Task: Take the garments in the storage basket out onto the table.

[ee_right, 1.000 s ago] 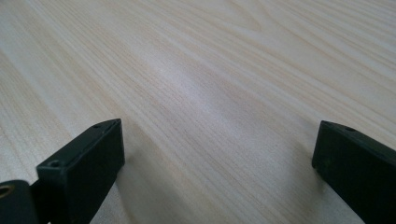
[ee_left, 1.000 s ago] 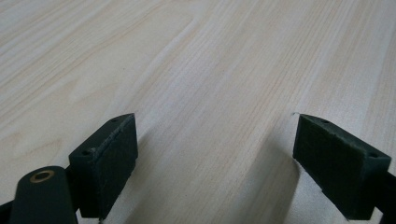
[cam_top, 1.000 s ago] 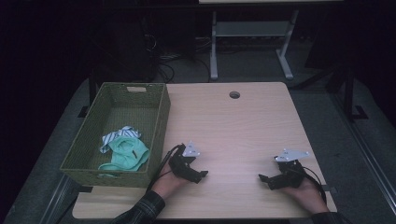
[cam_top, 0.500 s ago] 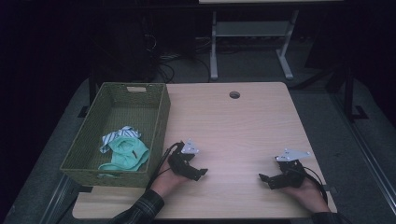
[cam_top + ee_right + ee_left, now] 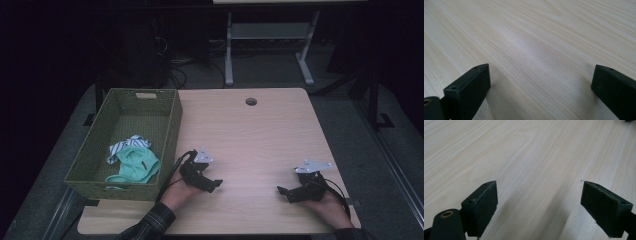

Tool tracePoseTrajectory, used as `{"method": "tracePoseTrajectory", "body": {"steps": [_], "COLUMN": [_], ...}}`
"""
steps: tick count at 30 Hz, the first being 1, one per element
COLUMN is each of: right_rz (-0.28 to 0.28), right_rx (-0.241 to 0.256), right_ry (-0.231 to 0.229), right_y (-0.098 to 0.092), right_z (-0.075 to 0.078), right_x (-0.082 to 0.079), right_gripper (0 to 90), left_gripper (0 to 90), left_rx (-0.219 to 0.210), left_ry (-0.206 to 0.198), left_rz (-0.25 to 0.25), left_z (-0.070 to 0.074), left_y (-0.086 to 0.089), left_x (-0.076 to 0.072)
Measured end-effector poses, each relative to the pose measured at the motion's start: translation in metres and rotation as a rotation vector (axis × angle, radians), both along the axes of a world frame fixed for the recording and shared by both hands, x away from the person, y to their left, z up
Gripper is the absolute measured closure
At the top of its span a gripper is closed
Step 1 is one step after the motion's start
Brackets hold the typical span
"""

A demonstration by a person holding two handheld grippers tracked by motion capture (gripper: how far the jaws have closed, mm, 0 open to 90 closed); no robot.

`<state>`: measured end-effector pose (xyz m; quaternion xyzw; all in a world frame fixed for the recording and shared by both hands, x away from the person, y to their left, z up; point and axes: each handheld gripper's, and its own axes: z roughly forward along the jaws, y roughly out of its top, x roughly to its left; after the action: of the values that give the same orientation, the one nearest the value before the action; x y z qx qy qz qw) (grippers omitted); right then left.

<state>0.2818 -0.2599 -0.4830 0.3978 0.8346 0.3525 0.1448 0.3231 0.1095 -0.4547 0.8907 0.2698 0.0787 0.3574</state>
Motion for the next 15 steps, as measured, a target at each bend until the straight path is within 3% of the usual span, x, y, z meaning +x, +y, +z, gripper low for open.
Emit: {"method": "tracePoseTrajectory", "body": {"steps": [15], "right_rz": [0.000], "right_rx": [0.000], "right_ry": [0.000], "right_y": [0.0000], "right_z": [0.0000], "right_x": [0.0000], "right_gripper": [1.9], "left_gripper": [13.5], "left_rx": [-0.013], "left_ry": [0.014], "left_rz": [0.011], "left_z": [0.0088], "left_y": [0.0020], "left_x": [0.0017]}}
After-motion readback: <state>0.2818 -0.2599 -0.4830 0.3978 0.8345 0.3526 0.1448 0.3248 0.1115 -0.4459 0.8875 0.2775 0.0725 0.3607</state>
